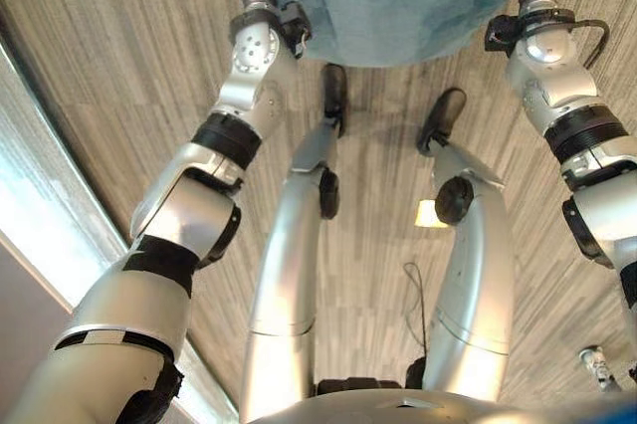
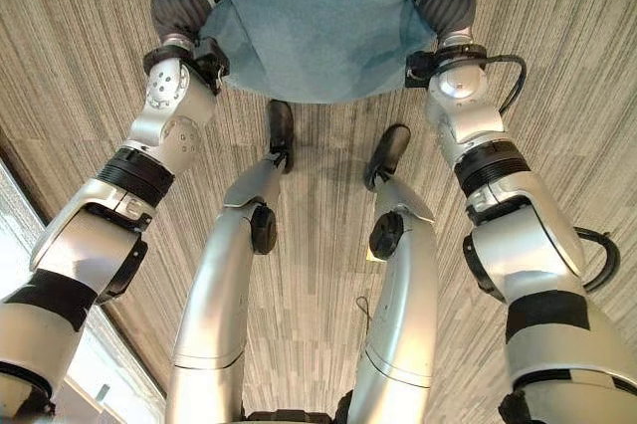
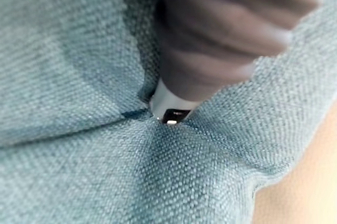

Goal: Pick up all the scattered cushions and arrange them neatly on the sofa.

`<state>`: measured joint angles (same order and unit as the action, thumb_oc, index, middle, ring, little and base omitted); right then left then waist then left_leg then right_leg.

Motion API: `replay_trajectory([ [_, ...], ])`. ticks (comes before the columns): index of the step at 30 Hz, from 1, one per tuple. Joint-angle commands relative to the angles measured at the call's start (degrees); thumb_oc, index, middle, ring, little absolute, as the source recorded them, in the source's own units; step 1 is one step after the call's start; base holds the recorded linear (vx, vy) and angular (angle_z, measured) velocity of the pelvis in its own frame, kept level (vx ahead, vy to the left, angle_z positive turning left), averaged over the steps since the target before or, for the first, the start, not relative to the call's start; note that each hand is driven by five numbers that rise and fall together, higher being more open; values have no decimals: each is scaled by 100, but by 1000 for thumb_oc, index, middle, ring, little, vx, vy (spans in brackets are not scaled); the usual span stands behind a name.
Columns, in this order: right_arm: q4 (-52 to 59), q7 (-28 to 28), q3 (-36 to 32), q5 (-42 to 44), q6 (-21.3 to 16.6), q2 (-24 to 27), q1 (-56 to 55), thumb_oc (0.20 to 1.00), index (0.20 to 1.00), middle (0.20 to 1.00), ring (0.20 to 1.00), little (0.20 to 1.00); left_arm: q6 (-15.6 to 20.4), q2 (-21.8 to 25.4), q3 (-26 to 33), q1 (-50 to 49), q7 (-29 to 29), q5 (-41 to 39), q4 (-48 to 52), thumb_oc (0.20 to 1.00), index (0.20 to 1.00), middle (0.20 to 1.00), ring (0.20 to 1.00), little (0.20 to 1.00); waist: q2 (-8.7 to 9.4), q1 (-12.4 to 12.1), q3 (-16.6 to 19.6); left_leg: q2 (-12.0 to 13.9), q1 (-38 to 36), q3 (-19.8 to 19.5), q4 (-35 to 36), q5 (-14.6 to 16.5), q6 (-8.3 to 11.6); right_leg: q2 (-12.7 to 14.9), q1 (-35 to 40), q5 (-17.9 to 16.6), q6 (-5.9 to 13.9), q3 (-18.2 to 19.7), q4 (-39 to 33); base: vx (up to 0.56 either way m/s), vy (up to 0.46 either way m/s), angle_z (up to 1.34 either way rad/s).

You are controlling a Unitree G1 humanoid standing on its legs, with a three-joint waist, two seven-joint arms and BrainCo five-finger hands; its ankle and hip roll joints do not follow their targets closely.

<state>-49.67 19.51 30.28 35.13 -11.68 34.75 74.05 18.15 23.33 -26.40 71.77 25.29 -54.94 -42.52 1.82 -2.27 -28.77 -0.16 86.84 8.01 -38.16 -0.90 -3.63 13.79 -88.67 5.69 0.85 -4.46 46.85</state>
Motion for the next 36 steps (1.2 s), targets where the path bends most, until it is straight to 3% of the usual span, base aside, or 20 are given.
replay_trajectory([
  [1,1196,186,-363,-560,-1037,-756,-114,200,200,200,200,200,932,-616,412,-347,-500,691,1313,200,200,200,200,200,-147,224,1237,-391,-449,-795,-44,724,430,-247,650,182,619,349,-71,-115,-59,1],
  [7,2278,232,-1066,-897,-1234,-973,-1209,200,200,200,200,200,844,-686,516,-1166,-485,1619,2405,200,200,200,200,200,-203,287,1302,-378,-1621,-933,744,601,543,-216,1826,25,654,130,-825,-65,-18,9],
  [13,3525,193,-1327,-1631,-1144,-1261,-2610,200,200,200,200,200,765,-789,567,-2344,-609,2155,3479,200,200,200,200,200,-185,297,1387,-338,-2908,-1150,1504,509,617,-121,3033,-138,666,-141,-1528,-18,-38,0],
  [18,4122,148,-1300,-1949,-1078,-1447,-3371,200,200,200,200,200,765,-801,518,-3106,-681,2189,3902,200,200,200,200,200,-148,282,1486,-287,-3928,-1238,1944,461,671,-71,4058,-257,677,-377,-2062,12,-38,9],
  [19,4288,99,-1300,-1982,-1079,-1484,-3692,200,200,200,200,200,779,-794,482,-3413,-710,2222,3976,200,200,200,200,200,-114,281,1495,-283,-4311,-1236,2164,250,668,-27,4485,-509,648,-487,-2388,-56,-4,7],
  [27,4562,-223,-1408,-1821,-1012,-1693,-4765,200,200,200,200,200,666,-811,468,-4536,-924,2123,4133,200,200,200,200,200,4,234,1576,-218,-6059,-1248,2681,321,637,-10,6287,-732,726,-631,-3088,108,27,4],
  [31,4518,-361,-1489,-1918,-897,-1664,-5109,200,200,200,200,200,527,-732,500,-5020,-1100,2190,4057,200,200,200,200,200,75,184,1668,-287,-6733,-1185,2655,534,497,48,6928,-942,858,-567,-3083,129,121,-4],
  [33,4499,-407,-1562,-2069,-781,-1628,-5206,200,200,200,200,200,439,-631,565,-5349,-1197,2180,4051,200,200,200,200,200,47,169,1653,-321,-7184,-1100,2643,678,328,95,7076,-1345,1021,-339,-2527,128,210,-9],
  [36,4484,-463,-1607,-2073,-738,-1630,-5267,200,200,200,200,200,380,-573,624,-5523,-1258,2176,4035,200,200,200,200,200,-28,182,1660,-273,-7368,-1104,2720,648,274,-54,6990,-1356,1010,-180,-2069,61,114,-18],
])
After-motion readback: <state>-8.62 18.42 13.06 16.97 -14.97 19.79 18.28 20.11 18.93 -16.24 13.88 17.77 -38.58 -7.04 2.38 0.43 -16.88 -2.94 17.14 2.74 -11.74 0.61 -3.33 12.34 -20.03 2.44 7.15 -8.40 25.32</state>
